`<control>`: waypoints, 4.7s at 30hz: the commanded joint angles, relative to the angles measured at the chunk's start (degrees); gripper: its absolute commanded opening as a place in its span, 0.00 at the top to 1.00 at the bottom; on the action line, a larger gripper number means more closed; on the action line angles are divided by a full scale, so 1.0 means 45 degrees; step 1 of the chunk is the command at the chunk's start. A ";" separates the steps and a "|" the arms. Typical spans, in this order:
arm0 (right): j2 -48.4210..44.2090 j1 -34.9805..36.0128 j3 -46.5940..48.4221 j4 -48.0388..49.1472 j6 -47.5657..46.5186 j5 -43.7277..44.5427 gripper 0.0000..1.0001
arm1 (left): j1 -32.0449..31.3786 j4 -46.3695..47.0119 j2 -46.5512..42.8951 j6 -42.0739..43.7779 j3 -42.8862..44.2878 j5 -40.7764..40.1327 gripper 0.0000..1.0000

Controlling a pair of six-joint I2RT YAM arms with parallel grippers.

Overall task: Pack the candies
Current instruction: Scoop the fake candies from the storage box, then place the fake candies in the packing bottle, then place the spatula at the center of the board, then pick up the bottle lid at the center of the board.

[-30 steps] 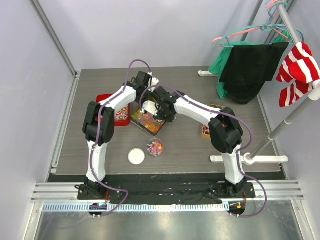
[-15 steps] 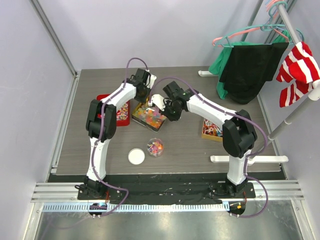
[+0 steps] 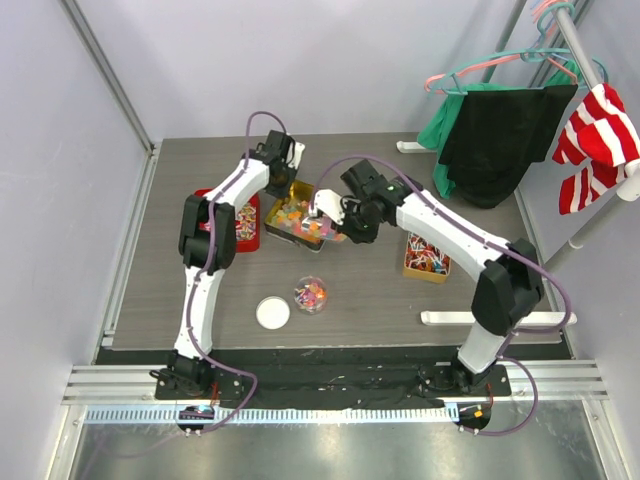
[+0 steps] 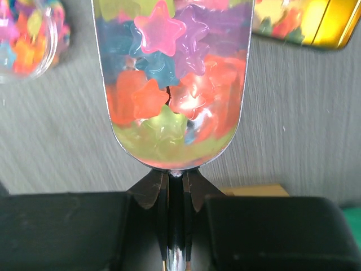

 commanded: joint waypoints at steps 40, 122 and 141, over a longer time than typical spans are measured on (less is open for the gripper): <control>0.0772 0.5139 -0.0072 -0.3870 -0.2662 0.8355 0.99 | 0.2126 0.0347 -0.6896 -0.0205 -0.3991 0.4128 0.06; 0.0815 -0.2478 -0.0930 0.3729 0.2396 0.3025 0.32 | 0.3146 -0.1294 -1.6484 1.0514 -1.5143 0.7526 0.00; -0.3444 -0.2458 -0.3664 0.3142 0.2005 0.2867 0.32 | -0.1504 -0.0709 -1.7505 1.4073 -1.8484 0.6531 0.14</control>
